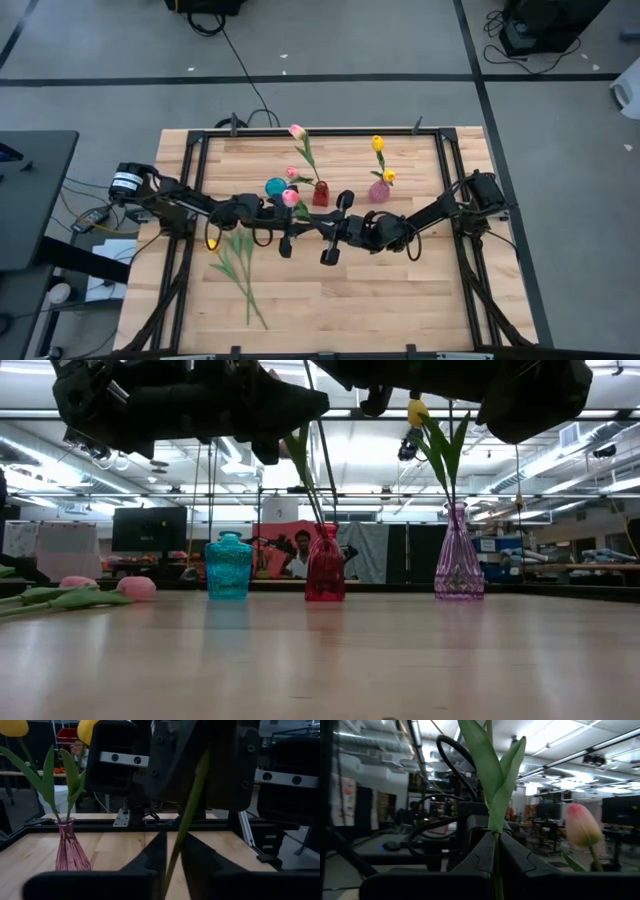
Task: Sort flowers into vase by color
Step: Put the pink flower into red vase
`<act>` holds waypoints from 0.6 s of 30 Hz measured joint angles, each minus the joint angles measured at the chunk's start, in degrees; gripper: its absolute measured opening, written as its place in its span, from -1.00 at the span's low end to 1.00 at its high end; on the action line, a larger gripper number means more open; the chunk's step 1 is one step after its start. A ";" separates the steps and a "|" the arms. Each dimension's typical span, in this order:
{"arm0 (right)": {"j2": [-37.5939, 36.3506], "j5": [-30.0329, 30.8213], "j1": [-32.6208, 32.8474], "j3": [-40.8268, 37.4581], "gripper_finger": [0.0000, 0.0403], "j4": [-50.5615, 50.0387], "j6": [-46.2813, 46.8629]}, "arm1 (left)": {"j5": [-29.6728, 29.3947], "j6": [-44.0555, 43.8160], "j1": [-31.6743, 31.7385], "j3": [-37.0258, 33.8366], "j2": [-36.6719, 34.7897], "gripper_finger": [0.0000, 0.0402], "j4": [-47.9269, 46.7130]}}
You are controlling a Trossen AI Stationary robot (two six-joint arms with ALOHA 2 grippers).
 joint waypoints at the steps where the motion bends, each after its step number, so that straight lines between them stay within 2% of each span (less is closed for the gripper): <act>1: 0.00 1.07 0.20 0.00 -0.86 0.01 -0.29 | 0.54 0.05 0.12 0.00 0.00 -0.81 -0.11; 4: -0.01 3.96 0.94 0.00 -0.86 0.04 -1.60 | 2.13 0.20 0.54 -0.02 0.00 -0.95 -0.44; 8: -0.05 8.34 2.11 0.00 -0.83 -0.15 -2.92 | 2.38 -0.45 1.24 -0.02 0.00 -0.94 -1.54; 18: -2.60 25.18 7.05 0.00 -0.30 -10.46 -1.26 | 6.68 -4.11 4.32 -0.04 -0.02 -0.97 -6.96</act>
